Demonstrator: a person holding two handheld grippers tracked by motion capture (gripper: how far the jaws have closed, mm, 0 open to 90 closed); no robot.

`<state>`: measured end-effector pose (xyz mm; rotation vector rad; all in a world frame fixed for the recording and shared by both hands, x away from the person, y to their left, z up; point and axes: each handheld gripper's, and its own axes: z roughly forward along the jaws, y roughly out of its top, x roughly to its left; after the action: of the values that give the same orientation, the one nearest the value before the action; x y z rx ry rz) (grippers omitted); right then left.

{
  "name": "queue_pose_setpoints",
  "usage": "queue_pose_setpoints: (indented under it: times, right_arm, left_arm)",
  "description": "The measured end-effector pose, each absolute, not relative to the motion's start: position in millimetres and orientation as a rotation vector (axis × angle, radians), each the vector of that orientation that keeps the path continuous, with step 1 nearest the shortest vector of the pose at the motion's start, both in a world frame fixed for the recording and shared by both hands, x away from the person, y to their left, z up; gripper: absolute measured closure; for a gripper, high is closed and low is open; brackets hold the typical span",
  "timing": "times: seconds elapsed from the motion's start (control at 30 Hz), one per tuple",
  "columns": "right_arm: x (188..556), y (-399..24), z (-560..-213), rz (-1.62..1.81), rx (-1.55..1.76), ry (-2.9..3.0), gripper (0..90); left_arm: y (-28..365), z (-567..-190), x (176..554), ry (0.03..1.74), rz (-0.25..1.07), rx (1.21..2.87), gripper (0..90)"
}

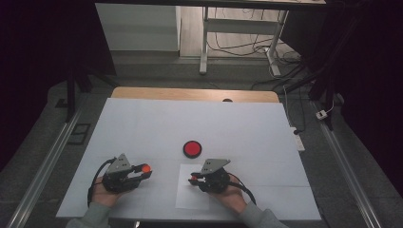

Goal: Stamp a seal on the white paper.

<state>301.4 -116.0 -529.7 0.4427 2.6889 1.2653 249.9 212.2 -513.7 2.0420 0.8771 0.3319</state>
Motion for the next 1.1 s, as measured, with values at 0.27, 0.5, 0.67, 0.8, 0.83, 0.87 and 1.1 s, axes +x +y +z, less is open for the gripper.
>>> queue_pose_setpoints:
  times: [0.27, 0.5, 0.67, 0.8, 0.83, 0.87, 1.1]
  right_arm:
    - [299.8, -117.0, -531.7, 1.273, 0.434, 2.674, 72.5]
    - [299.3, -117.8, -533.0, 1.289, 0.434, 2.663, 72.6]
    - [299.8, -117.9, -533.3, 1.298, 0.435, 2.667, 72.6]
    - [300.4, -118.4, -533.1, 1.293, 0.437, 2.669, 72.6]
    - [300.4, -118.4, -533.2, 1.294, 0.437, 2.669, 72.7]
    - [300.5, -118.6, -533.3, 1.297, 0.441, 2.669, 72.6]
    - [299.8, -118.7, -534.2, 1.31, 0.437, 2.66, 72.7]
  left_arm:
    - [212.8, -513.4, 249.7, 0.883, 0.333, 2.039, 65.0]
    - [212.4, -513.0, 249.3, 0.882, 0.335, 2.038, 65.0]
    - [212.7, -513.1, 249.4, 0.884, 0.336, 2.039, 65.0]
    - [213.2, -512.9, 249.3, 0.882, 0.335, 2.037, 65.0]
    - [213.3, -512.8, 249.3, 0.882, 0.335, 2.037, 65.0]
    - [213.3, -512.9, 249.3, 0.882, 0.336, 2.038, 65.0]
    - [212.9, -513.3, 249.5, 0.883, 0.334, 2.04, 65.0]
